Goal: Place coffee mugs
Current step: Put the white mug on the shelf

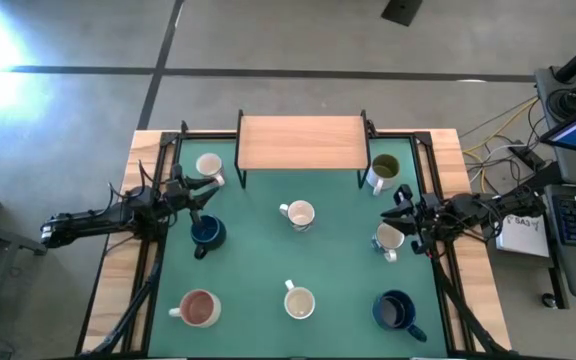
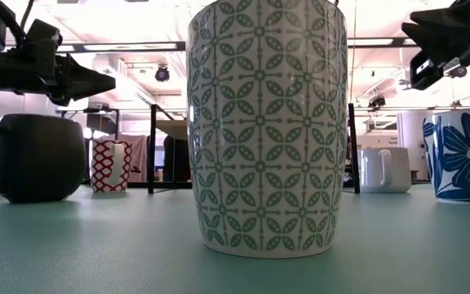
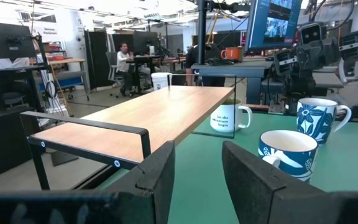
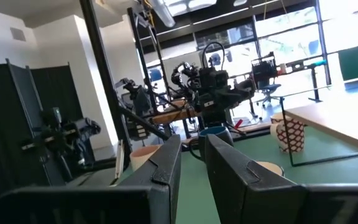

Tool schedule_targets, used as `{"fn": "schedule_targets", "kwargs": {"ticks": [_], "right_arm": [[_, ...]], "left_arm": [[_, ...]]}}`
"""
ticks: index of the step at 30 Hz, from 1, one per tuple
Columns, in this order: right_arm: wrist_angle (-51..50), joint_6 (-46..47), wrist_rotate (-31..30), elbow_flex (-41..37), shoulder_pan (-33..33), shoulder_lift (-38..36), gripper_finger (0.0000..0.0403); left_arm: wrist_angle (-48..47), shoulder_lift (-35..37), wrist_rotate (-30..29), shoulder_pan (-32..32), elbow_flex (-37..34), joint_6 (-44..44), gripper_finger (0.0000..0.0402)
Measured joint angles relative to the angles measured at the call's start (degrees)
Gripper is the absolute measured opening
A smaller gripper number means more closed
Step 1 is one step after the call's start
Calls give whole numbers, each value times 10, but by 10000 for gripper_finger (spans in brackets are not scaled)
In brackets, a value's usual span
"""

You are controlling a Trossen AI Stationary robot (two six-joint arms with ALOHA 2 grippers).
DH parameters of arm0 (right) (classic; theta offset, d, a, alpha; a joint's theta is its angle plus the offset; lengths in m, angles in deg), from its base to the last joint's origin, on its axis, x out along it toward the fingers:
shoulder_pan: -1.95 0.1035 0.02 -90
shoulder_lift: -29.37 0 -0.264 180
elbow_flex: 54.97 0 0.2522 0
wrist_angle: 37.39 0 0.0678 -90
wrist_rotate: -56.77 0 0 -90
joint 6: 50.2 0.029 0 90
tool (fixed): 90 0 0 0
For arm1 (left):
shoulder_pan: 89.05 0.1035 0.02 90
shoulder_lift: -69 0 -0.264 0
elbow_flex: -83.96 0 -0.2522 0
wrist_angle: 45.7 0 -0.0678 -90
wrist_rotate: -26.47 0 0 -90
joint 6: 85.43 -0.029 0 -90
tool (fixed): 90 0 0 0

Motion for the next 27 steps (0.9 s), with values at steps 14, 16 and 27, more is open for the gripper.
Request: {"fn": "schedule_targets", "kwargs": {"ticks": [14, 16, 27], "right_arm": [[51, 78, -40, 0, 0, 1, 63], [51, 80, -45, 0, 0, 1, 63], [101, 115, -65, 0, 0, 1, 63]], "left_arm": [[0, 0, 0, 0, 0, 0, 116], [0, 0, 0, 0, 0, 0, 116], [0, 0, 0, 0, 0, 0, 116]]}}
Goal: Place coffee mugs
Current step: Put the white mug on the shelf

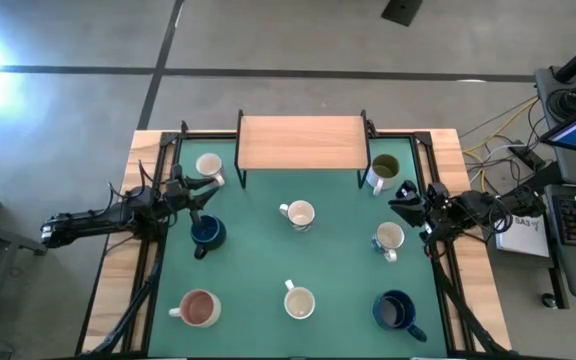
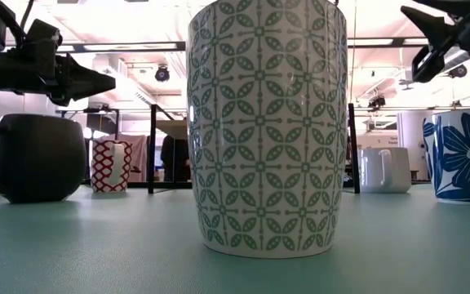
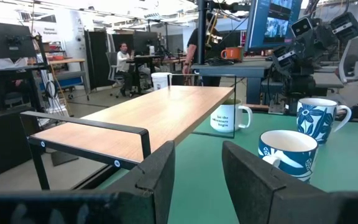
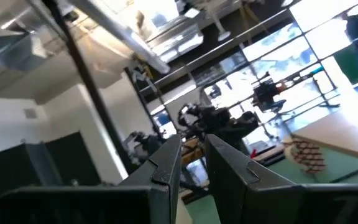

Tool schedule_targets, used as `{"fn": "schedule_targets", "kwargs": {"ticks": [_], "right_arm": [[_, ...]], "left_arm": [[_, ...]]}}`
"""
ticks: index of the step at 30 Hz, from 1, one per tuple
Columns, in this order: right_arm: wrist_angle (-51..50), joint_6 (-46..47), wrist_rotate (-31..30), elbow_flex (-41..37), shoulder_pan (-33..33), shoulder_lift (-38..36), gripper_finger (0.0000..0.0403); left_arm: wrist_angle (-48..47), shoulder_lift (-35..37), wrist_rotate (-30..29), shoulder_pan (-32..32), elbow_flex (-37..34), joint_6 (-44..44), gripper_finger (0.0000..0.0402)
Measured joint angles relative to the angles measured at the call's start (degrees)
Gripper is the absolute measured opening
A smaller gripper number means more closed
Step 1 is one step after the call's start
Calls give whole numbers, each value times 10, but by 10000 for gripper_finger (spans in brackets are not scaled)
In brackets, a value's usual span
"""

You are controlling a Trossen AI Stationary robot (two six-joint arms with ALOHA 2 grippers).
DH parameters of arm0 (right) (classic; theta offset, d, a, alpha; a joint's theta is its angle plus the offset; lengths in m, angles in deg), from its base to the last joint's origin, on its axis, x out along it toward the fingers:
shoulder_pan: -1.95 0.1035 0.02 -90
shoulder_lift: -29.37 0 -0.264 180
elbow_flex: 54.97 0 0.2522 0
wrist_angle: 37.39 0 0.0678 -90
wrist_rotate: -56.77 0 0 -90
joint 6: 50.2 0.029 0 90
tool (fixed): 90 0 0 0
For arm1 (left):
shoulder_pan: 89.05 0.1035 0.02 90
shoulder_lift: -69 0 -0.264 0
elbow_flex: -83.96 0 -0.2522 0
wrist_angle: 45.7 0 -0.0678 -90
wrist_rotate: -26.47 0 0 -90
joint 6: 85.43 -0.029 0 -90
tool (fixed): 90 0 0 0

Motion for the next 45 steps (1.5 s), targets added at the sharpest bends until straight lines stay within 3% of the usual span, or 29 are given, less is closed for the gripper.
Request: {"fn": "schedule_targets", "kwargs": {"ticks": [7, 11, 15, 18, 23, 27, 37, 45], "right_arm": [[-2, -47, -85, 2, 0, 0, 63], [-37, -111, -114, 40, -1, 1, 63], [-125, -183, -142, 113, -7, 7, 63], [-230, -188, -174, 172, -8, 23, 63], [-432, -93, -221, 257, -8, 72, 63], [-550, -1, -224, 315, -10, 118, 63], [-711, 126, -222, 413, -10, 239, 101], [-822, 340, -219, 439, -10, 313, 140]], "left_arm": [[0, 0, 0, 0, 0, 0, 116], [0, 0, 0, 0, 0, 0, 116], [0, 0, 0, 0, 0, 0, 116], [0, 0, 0, 0, 0, 0, 116], [0, 0, 0, 0, 0, 0, 116], [0, 0, 0, 0, 0, 0, 116], [0, 0, 0, 0, 0, 0, 116], [0, 0, 0, 0, 0, 0, 116]]}}
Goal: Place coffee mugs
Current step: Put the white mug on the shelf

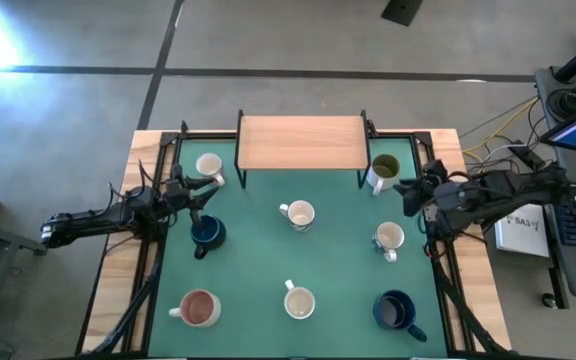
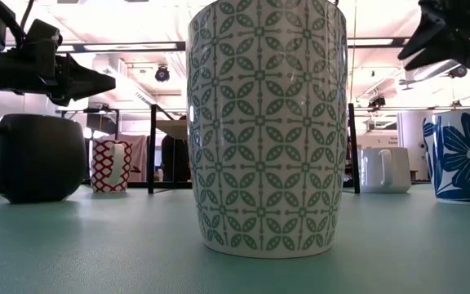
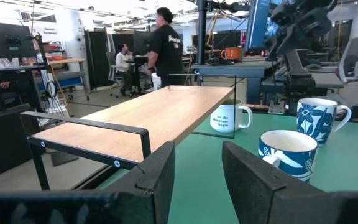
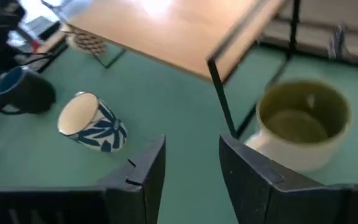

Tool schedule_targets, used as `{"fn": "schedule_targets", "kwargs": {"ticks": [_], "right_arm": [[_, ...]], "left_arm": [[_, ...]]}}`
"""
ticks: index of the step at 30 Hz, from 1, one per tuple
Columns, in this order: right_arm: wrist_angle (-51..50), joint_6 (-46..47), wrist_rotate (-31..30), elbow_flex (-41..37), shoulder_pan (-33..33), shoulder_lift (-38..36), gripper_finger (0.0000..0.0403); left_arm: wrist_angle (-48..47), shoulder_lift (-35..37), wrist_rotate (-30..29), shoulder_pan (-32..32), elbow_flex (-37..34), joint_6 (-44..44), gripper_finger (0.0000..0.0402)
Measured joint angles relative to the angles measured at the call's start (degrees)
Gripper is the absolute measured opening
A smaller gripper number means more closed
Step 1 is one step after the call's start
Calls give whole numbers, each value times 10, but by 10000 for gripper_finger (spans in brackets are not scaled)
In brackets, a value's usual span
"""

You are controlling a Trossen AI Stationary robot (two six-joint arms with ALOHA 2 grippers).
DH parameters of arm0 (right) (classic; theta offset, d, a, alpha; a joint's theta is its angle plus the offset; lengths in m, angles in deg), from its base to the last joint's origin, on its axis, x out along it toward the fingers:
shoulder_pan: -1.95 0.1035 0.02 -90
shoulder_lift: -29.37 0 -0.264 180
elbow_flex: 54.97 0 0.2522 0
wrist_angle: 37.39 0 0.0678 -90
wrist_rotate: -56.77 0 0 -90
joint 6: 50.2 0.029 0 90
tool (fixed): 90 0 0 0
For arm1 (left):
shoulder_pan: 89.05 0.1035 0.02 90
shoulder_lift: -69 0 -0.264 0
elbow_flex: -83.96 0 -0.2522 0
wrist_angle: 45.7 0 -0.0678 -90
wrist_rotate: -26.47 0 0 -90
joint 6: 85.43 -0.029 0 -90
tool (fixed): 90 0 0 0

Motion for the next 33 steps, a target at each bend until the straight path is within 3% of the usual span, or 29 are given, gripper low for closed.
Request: {"fn": "schedule_targets", "kwargs": {"ticks": [17, 24, 30, 33], "right_arm": [[-57, 198, 31, 0, -24, 93, 141], [-55, 154, 35, 0, -81, 141, 141], [-56, -8, 47, 11, -142, 175, 141], [-55, -22, 82, 27, -178, 187, 141]], "left_arm": [[0, 0, 0, 0, 0, 0, 116], [0, 0, 0, 0, 0, 0, 116], [0, 0, 0, 0, 0, 0, 116], [0, 0, 0, 0, 0, 0, 116]]}}
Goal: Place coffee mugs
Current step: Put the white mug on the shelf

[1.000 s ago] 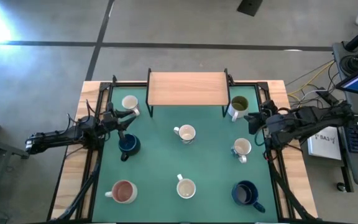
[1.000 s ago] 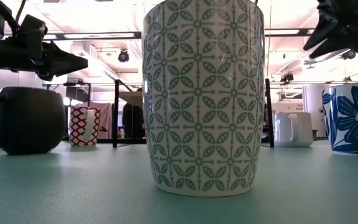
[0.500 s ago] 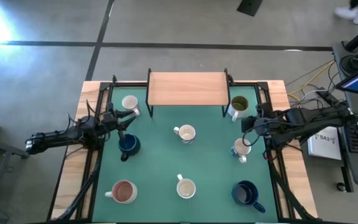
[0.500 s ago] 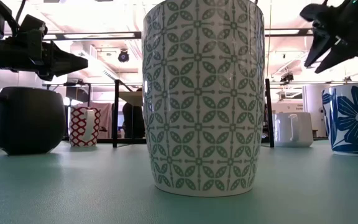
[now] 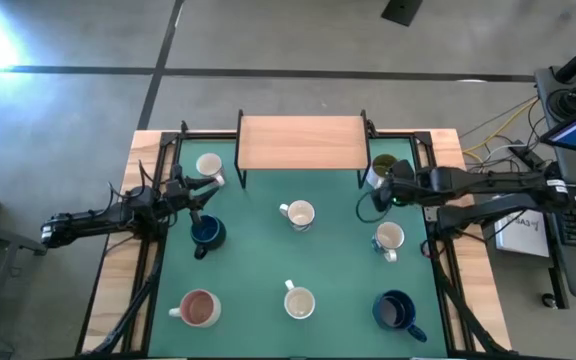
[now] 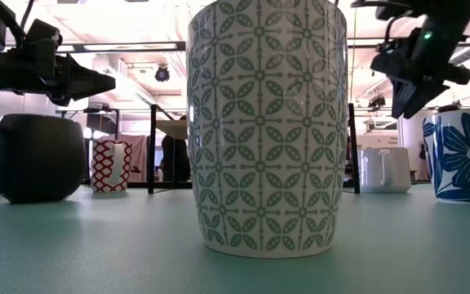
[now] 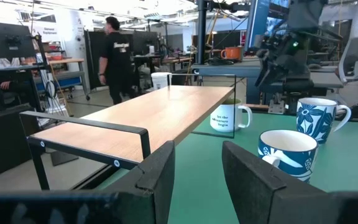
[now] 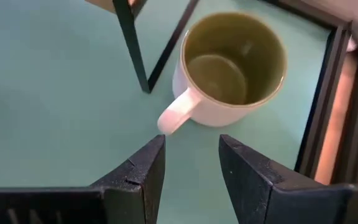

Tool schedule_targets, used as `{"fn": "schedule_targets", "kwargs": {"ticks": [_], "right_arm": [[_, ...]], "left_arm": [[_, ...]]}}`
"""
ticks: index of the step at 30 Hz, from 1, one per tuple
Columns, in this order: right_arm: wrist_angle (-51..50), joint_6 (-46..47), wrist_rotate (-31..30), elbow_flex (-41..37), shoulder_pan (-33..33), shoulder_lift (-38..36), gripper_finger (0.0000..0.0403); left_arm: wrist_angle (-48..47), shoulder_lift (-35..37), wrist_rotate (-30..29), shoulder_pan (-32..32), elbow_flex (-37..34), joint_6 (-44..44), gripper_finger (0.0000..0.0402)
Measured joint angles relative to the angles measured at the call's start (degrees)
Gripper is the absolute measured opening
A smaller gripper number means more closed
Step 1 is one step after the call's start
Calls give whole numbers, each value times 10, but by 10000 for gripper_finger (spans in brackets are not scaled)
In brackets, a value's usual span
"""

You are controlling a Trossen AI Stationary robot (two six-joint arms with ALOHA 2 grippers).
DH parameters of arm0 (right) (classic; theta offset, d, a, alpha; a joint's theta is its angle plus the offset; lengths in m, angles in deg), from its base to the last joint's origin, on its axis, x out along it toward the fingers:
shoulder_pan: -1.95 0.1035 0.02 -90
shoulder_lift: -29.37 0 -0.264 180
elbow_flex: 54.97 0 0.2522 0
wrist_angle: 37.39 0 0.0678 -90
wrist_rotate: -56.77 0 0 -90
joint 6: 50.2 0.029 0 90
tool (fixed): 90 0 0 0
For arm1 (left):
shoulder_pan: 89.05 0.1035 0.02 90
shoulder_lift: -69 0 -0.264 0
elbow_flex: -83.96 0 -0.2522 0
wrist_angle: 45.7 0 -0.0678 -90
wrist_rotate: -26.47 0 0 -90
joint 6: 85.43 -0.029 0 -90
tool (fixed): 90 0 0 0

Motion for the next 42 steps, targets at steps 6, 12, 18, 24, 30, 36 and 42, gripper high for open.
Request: {"fn": "schedule_targets", "kwargs": {"ticks": [6, 12, 18, 24, 30, 36, 42], "right_arm": [[0, -69, 73, 9, -58, 16, 141], [1, -162, 72, 9, -103, 44, 141], [9, -254, 72, 9, -136, 69, 141], [17, -361, 72, 9, -158, 89, 141], [33, -424, 73, 8, -180, 107, 141], [55, -436, 73, 8, -208, 136, 139], [60, -487, 77, 8, -240, 165, 124]], "left_arm": [[0, 0, 0, 0, 0, 0, 116], [0, 0, 0, 0, 0, 0, 116], [0, 0, 0, 0, 0, 0, 116], [0, 0, 0, 0, 0, 0, 116], [0, 0, 0, 0, 0, 0, 116], [0, 0, 0, 0, 0, 0, 116], [0, 0, 0, 0, 0, 0, 116]]}}
